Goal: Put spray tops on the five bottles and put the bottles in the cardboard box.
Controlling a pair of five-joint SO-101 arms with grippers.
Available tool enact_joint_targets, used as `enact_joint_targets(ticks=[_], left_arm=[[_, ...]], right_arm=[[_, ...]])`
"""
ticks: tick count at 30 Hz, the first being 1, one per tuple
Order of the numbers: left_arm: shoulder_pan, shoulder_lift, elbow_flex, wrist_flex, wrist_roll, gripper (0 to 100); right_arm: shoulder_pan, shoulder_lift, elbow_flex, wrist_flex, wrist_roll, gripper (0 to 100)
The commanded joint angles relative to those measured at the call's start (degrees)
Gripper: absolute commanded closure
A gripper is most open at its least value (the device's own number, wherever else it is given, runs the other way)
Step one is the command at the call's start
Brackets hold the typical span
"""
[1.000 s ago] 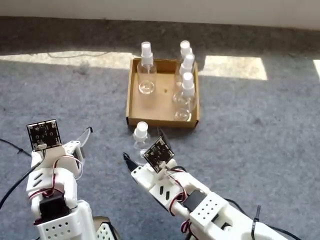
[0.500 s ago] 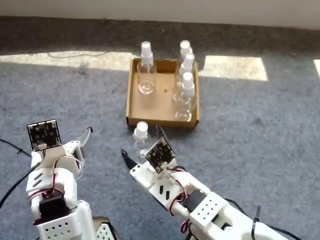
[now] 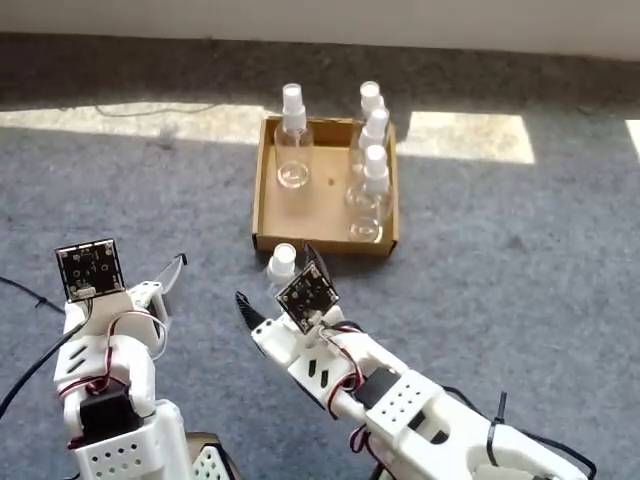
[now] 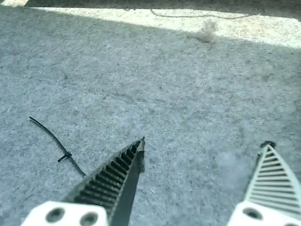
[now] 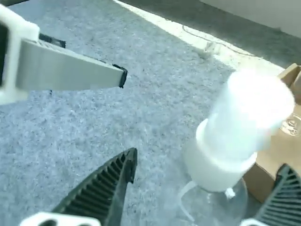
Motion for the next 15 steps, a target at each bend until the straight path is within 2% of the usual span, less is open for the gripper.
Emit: enact_joint_targets(ticks=[1, 5, 7, 15], left_arm=[[0.8, 0.0, -0.1, -0.9, -0.4, 66], [0.8, 0.0, -0.1, -0.9, -0.4, 66], [0.7, 0.0, -0.1, -0.9, -0.4, 66], [0.7, 0.0, -0.1, -0.9, -0.4, 66]], right_arm=[[0.0, 2.2, -4.4, -2.2, -0.4, 61.3], [0.0, 4.1, -4.5, -2.2, -0.3, 61.5], [0.0, 4.6, -4.4, -2.2, 0.0, 64.6], [2.6, 4.3, -4.5, -2.3, 0.1, 93.6]])
